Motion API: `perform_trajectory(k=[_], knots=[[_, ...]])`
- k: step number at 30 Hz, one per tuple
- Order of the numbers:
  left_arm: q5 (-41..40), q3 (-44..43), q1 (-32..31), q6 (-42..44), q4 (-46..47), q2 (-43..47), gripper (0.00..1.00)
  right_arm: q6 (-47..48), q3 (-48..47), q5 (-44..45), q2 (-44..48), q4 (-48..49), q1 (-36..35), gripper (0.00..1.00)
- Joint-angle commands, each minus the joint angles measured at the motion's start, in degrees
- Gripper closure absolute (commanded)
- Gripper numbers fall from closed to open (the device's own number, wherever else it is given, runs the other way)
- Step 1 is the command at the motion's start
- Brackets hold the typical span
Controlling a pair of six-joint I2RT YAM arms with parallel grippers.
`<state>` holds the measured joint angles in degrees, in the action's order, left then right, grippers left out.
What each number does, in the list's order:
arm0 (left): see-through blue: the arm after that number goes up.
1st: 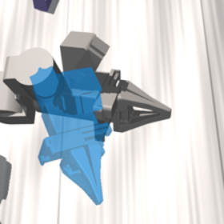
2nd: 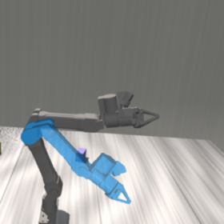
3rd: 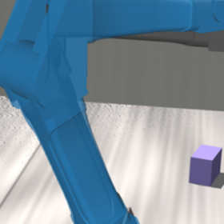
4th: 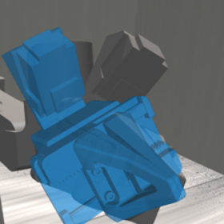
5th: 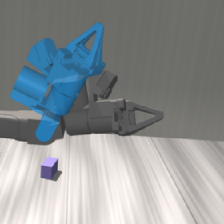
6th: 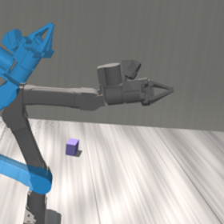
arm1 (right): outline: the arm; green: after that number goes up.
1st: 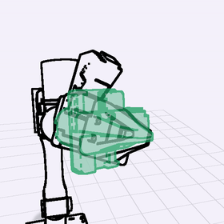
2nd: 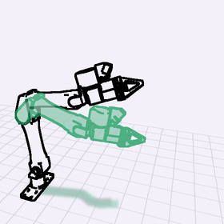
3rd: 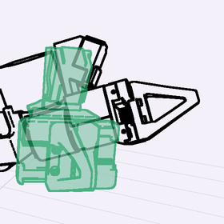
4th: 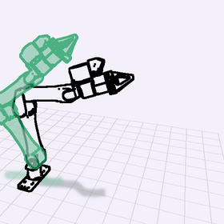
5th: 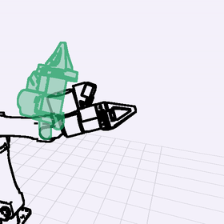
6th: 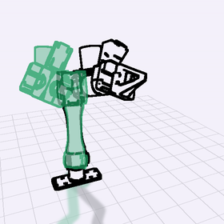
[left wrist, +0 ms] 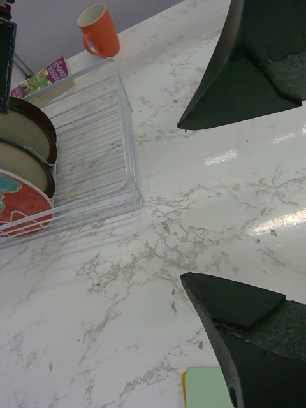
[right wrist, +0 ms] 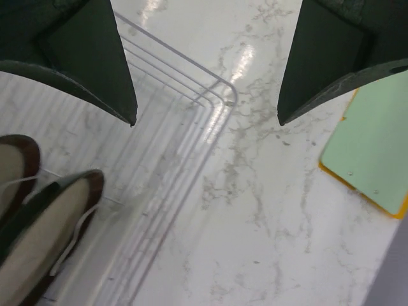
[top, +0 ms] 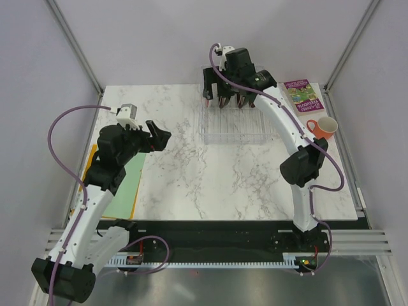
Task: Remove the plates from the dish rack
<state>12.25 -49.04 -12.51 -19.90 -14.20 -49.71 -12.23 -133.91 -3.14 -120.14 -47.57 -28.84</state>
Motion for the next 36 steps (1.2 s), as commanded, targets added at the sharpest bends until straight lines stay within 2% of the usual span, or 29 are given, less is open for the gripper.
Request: perform_trajectory(k=[1,2,3,4,5,6,9,10,13,15,16,17,18,19,21,22,23,26,27,30,36], knots=[[-2.93,-0.97,0.03,-0.58,-0.83,1.46,0.00,-6.38,5.91,-13.52,2.97,9.66,1.76,0.02],[-3.11,-0.89,0.03,-0.58,-0.92,1.46,0.00,-12.06,8.55,-18.09,3.33,17.00,2.64,0.02],[-3.20,-0.97,0.03,-0.66,-0.92,1.55,0.00,-16.73,12.75,-31.88,2.55,21.68,3.69,0.02],[-3.20,-0.97,0.03,-0.58,-0.92,1.64,0.00,-21.21,14.01,-35.32,1.67,30.61,5.27,0.02],[-3.20,-1.15,0.12,-0.32,-1.01,1.55,0.00,-24.30,13.15,-37.53,0.01,31.57,5.46,0.02],[-3.29,-1.41,0.03,0.12,-1.53,1.64,0.00,-22.68,8.10,-38.08,-2.88,30.79,5.37,0.02],[-4.42,-1.41,0.12,0.74,-1.89,2.42,0.00,-15.83,-0.44,-28.01,-4.93,23.16,4.85,0.02],[-5.12,-1.24,0.12,1.00,-2.24,3.21,0.00,-13.37,-1.96,-21.10,-4.84,19.74,4.50,0.02],[-8.54,-0.01,0.12,0.74,-2.24,5.14,0.00,-7.38,-1.45,-13.07,-2.04,19.18,3.79,0.02],[-10.83,1.04,0.12,-0.13,-2.33,5.85,0.00,-7.89,2.05,-13.47,0.24,21.19,4.05,0.02],[-12.06,1.31,0.12,-0.31,-2.33,6.12,0.00,-9.38,4.07,-14.43,1.04,25.99,4.32,0.02],[-12.07,1.49,0.12,-0.31,-2.24,6.21,0.00,-11.92,9.05,-19.23,1.74,29.87,4.84,0.02],[-12.08,1.57,0.12,0.03,-2.33,6.12,0.00,-16.29,10.84,-21.19,2.10,33.91,5.98,0.02],[-12.08,1.40,0.12,0.04,-2.24,6.03,0.00,-17.73,9.90,-20.51,1.14,33.86,6.25,0.02],[-12.08,1.23,0.12,0.21,-2.24,5.51,0.00,-16.00,-0.09,-14.12,-3.84,27.65,5.90,0.02],[-11.55,1.14,0.12,0.21,-2.24,5.24,0.00,-13.11,-3.95,-10.78,-5.62,20.83,5.55,0.02],[-11.37,1.14,0.12,0.39,-2.24,4.89,0.00,-11.60,-8.52,-3.79,-7.64,18.85,4.94,0.02],[-11.72,1.05,0.12,-0.75,-2.33,4.10,0.00,-5.71,-9.01,3.55,-8.01,17.34,3.27,0.02],[-11.11,0.96,0.21,-1.01,-2.24,3.75,0.00,-4.48,-8.92,8.88,-8.01,17.08,2.39,0.02],[-11.63,0.26,0.12,-1.98,-1.98,2.35,0.00,-0.61,-9.53,15.05,-9.67,16.11,0.64,0.02],[-15.33,-0.36,0.12,-5.94,-2.33,-0.81,0.00,3.87,-11.64,22.01,-15.30,17.59,-1.66,0.02]])
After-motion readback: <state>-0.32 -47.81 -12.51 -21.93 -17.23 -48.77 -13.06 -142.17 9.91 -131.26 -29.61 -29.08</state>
